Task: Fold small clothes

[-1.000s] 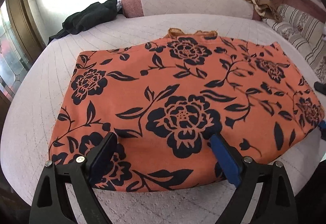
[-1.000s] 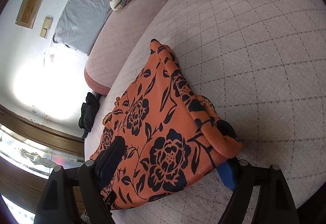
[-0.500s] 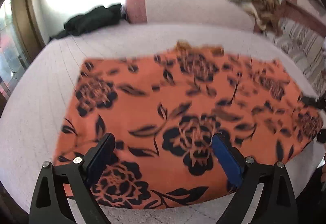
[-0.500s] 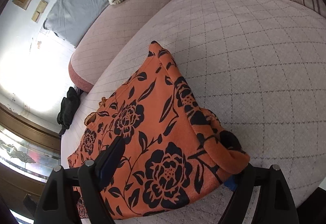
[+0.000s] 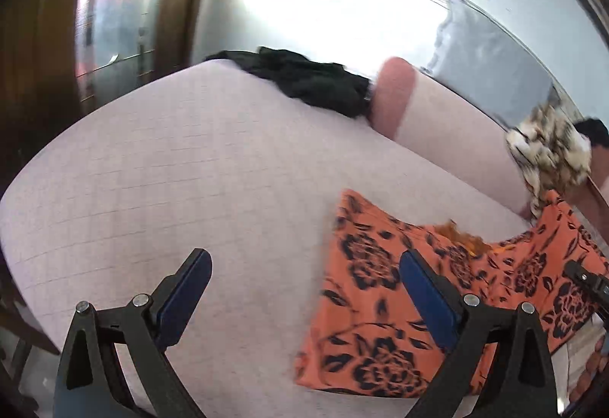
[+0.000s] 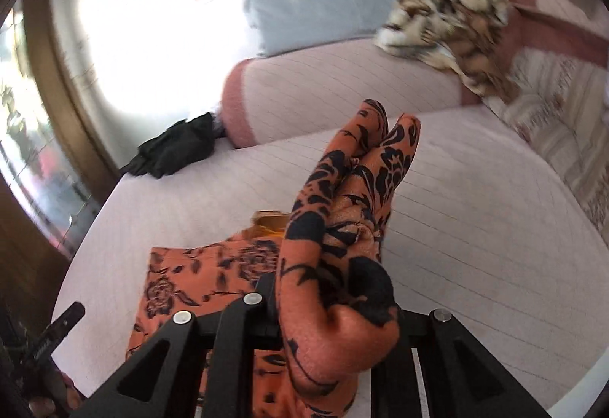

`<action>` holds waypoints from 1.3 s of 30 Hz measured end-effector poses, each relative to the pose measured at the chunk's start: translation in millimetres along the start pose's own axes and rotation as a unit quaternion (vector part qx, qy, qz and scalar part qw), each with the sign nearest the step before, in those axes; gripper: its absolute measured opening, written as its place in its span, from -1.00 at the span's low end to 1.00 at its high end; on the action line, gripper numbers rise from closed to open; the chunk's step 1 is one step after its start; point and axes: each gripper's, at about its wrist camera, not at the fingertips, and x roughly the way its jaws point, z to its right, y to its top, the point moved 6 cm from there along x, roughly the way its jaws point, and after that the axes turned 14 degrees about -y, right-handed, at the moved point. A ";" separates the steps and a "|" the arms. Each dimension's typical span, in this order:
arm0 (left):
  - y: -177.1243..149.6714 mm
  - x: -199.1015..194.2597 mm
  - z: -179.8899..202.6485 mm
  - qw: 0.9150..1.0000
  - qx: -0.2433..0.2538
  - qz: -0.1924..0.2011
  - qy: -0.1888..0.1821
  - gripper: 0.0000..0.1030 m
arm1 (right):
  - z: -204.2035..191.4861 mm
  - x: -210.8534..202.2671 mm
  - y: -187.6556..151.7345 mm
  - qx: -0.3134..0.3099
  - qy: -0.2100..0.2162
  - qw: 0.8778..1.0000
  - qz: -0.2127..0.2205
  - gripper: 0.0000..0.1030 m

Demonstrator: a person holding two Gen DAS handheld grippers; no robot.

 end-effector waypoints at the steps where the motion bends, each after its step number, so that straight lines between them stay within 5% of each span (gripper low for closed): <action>1: -0.2 -2.8 -19.3 1.000 -0.025 0.006 0.014 0.92 | -28.8 -4.6 -2.3 -0.021 0.016 1.000 0.003 -0.63; 4: -6.4 -1.4 -63.7 0.995 -0.086 -0.001 0.044 0.92 | -118.4 5.8 -36.3 -0.106 0.045 0.993 -0.017 -0.63; 8: -8.5 -3.5 -75.5 0.995 -0.096 0.000 0.038 0.89 | -187.8 82.7 -128.8 -0.210 0.037 0.966 -0.144 -0.60; 9: -10.1 -1.5 -73.9 0.995 -0.091 -0.001 0.036 0.89 | -190.4 78.5 -126.1 -0.218 0.022 0.969 -0.113 -0.60; 18: -10.8 3.9 -74.6 0.995 -0.095 -0.008 0.015 0.89 | -166.7 33.6 -56.0 -0.101 0.074 0.991 -0.055 -0.62; 21: -11.1 4.7 -77.5 0.995 -0.100 -0.009 0.018 0.89 | -193.1 36.2 -74.4 -0.141 0.080 0.985 -0.060 -0.61; 23: -11.5 6.2 -79.4 0.994 -0.105 -0.012 0.018 0.89 | -212.6 67.4 -116.9 -0.196 0.057 0.973 -0.105 -0.54; 24: -11.8 5.8 -79.7 0.994 -0.105 -0.012 0.019 0.90 | -218.1 80.0 -136.3 -0.210 0.043 0.968 -0.129 -0.45; 25: -11.7 5.6 -79.9 0.994 -0.104 -0.012 0.020 0.90 | -219.9 78.8 -142.0 -0.219 0.037 0.969 -0.105 -0.42; 26: -11.7 5.0 -79.9 0.994 -0.102 -0.011 0.022 0.90 | -222.7 70.2 -141.7 -0.227 0.039 0.971 -0.072 -0.15; 27: -11.6 4.3 -79.9 0.995 -0.101 -0.010 0.023 0.89 | -226.2 64.1 -143.4 -0.224 0.072 0.969 -0.075 0.50; 28: -11.6 4.4 -79.8 0.995 -0.101 -0.010 0.023 0.90 | -228.8 60.6 -145.4 -0.217 0.109 0.966 -0.089 0.65; 34: -10.3 3.9 -70.6 0.996 -0.091 -0.009 0.000 0.89 | -191.5 46.0 -133.3 -0.127 0.170 0.973 -0.094 0.66; 39: -11.9 0.2 -32.0 0.997 -0.036 -0.015 -0.060 0.89 | -137.3 19.5 -109.6 -0.068 0.169 0.981 -0.064 0.66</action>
